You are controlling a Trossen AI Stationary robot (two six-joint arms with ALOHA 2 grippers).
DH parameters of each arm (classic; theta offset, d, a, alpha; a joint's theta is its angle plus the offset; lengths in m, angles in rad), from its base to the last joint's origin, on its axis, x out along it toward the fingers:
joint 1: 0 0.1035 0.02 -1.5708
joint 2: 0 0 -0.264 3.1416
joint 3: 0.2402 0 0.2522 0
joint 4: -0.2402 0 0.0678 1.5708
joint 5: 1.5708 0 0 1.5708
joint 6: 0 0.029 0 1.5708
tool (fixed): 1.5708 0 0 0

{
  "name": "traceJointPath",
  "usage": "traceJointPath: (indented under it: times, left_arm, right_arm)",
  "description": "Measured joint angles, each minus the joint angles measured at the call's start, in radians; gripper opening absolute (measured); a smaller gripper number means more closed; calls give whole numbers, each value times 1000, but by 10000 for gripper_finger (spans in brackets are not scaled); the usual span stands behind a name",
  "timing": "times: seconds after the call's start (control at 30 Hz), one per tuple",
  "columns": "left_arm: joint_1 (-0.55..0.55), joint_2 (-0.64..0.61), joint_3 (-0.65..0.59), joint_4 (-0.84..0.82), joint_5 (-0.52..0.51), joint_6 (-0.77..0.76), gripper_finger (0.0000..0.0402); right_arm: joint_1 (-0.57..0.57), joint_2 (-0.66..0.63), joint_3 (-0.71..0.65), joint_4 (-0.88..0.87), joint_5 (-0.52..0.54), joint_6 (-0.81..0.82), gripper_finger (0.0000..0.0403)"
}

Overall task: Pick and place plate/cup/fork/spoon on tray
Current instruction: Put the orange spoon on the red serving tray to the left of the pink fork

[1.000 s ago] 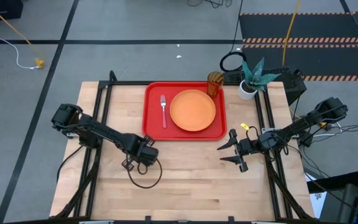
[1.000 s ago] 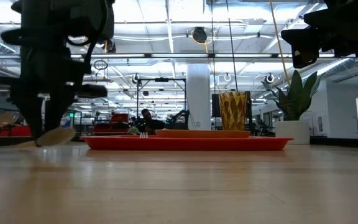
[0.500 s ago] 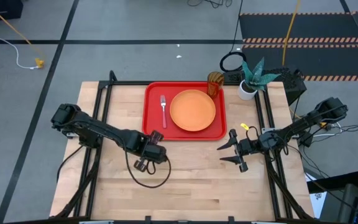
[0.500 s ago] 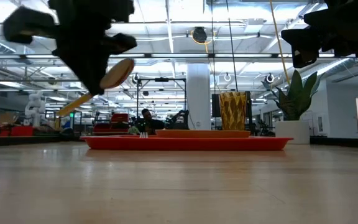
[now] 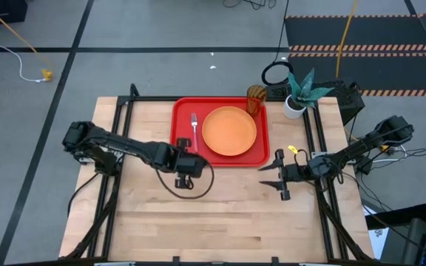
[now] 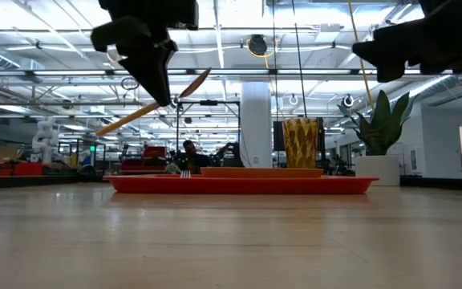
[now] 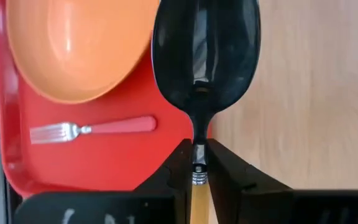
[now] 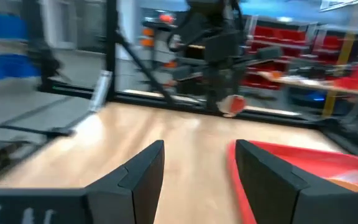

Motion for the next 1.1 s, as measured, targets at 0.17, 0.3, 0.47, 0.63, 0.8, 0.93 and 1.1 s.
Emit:
traceJointPath:
  times: [0.17,0.3,0.47,0.63,0.8,0.93,1.1]
  left_arm:
    - [25,0,0,0,-8,-108,37]
    - [50,0,0,0,-33,-165,37]
    - [92,0,0,0,-96,-204,37]
    - [155,0,0,2,-143,-240,37]
    - [229,0,0,3,-148,-377,37]
    - [283,0,0,4,-148,-526,37]
    - [332,0,0,5,-149,-632,37]
  right_arm:
    - [-14,0,0,1,52,-30,192]
    - [-42,0,0,17,52,-33,192]
    - [-77,0,0,21,54,-32,192]
    - [-105,0,0,23,105,-32,192]
    - [-133,0,0,24,109,-50,192]
    - [-140,0,0,3,108,-58,192]
    - [-140,-1,0,6,108,-152,192]
